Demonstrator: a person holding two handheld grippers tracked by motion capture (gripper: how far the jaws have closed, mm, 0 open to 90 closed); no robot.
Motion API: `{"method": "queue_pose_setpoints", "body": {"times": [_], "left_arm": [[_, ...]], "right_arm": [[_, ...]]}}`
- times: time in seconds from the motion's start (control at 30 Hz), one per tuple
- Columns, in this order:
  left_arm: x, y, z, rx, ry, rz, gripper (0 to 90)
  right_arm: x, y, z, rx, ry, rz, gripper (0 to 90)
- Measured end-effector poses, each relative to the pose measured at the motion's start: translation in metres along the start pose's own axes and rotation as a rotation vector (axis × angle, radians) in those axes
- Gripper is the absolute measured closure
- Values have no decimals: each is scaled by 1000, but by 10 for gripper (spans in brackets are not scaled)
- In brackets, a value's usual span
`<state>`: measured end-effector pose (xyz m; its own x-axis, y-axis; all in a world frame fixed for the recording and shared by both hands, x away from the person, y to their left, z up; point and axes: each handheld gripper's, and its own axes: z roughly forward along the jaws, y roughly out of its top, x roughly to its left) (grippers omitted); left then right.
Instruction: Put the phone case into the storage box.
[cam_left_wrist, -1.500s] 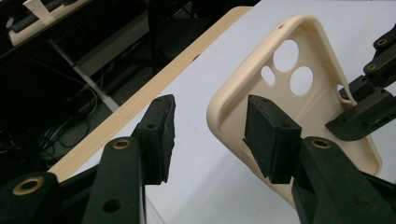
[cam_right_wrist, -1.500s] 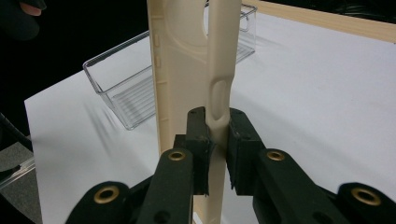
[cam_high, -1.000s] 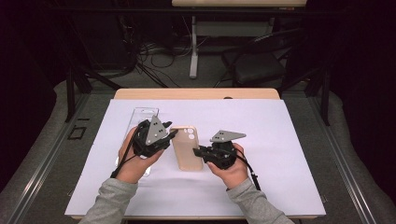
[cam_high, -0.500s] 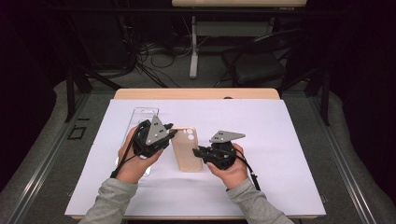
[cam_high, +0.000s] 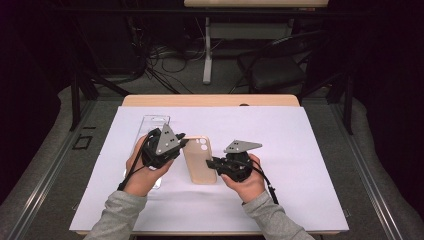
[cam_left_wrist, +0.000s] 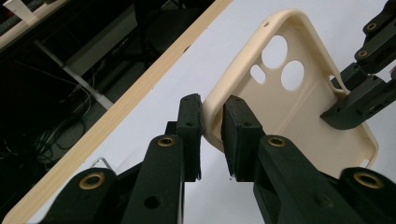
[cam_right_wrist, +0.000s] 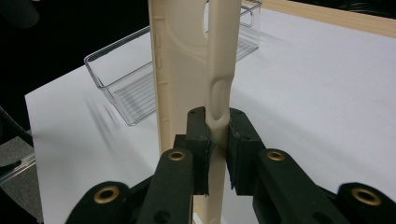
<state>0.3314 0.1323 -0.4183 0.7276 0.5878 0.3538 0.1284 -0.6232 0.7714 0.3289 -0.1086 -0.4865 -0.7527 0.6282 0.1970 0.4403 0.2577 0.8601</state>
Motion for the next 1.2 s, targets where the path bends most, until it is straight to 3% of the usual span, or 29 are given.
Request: {"method": "queue_pose_setpoints", "body": {"times": [0.93, 1.2], "left_arm": [[0, 0, -3, -6, -3, 5, 797], [0, 0, -4, -8, -4, -12, 798]], "right_arm": [[0, -1, 1, -1, 8, 4, 804], [-1, -1, 1, -3, 14, 11, 800]]}}
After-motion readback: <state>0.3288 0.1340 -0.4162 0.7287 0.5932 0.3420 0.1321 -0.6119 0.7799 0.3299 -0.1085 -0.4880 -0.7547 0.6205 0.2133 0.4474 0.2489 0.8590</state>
